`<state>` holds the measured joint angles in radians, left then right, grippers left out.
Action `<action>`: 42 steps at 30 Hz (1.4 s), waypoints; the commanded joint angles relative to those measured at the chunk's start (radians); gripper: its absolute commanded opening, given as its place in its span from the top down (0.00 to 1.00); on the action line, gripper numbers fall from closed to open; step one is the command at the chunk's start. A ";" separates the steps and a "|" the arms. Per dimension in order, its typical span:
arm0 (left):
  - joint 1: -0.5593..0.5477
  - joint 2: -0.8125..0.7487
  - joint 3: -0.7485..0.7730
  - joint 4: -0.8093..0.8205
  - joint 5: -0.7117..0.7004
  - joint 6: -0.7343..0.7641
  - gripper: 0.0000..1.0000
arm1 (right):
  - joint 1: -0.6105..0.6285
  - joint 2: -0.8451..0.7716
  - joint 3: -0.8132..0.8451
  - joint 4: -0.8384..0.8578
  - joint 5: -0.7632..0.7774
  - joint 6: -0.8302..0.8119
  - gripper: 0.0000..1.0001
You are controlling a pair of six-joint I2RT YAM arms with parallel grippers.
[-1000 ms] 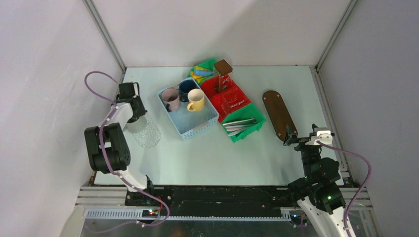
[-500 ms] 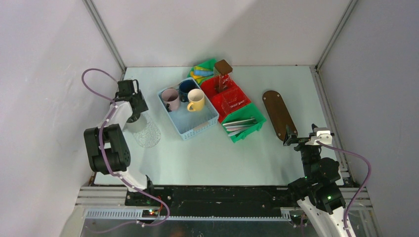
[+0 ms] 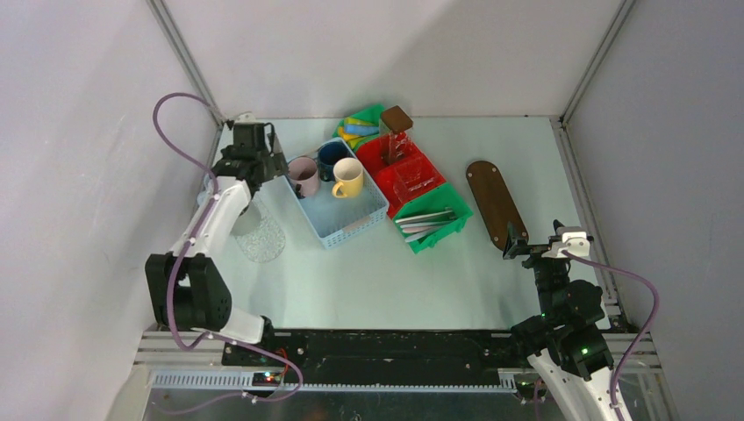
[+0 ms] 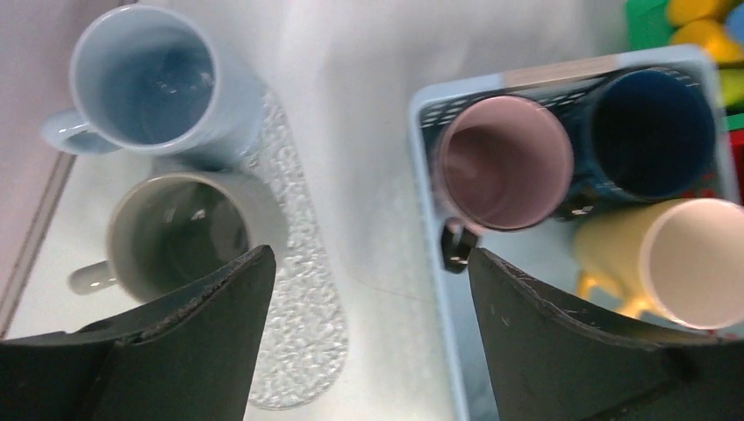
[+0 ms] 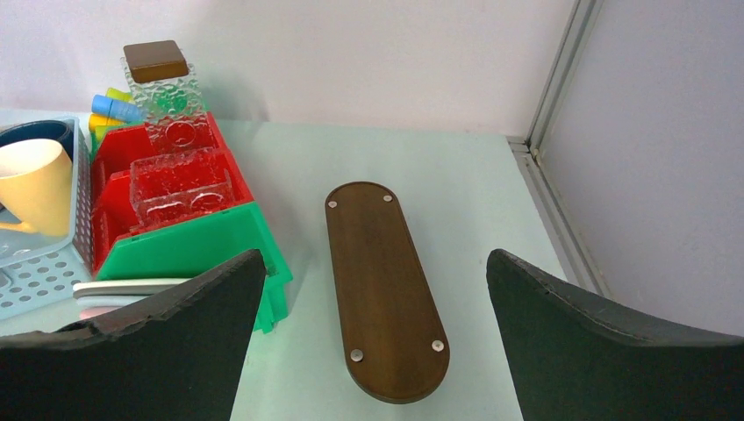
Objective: Prepare toiletry sets of a toothbrush and toothpaste on the tray
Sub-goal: Place the cup on the tray.
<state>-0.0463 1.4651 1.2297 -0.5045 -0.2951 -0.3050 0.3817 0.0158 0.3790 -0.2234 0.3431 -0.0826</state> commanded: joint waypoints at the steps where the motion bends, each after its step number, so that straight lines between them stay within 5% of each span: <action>1: -0.085 -0.010 0.078 -0.038 -0.089 -0.135 0.13 | -0.005 -0.113 0.027 0.008 -0.009 -0.001 0.00; 10: -0.232 0.163 0.271 -0.089 -0.186 -0.323 0.14 | -0.003 -0.113 0.037 -0.002 -0.005 0.003 0.00; 23: -0.255 0.454 0.506 -0.158 -0.216 -0.509 0.31 | -0.003 -0.112 0.044 -0.007 0.004 0.005 0.00; 42: -0.227 0.621 0.545 -0.151 -0.286 -0.663 0.51 | -0.004 -0.113 0.043 -0.013 0.013 0.000 0.00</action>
<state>-0.2893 2.0644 1.7321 -0.6712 -0.5480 -0.9073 0.3817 0.0158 0.3843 -0.2520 0.3443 -0.0795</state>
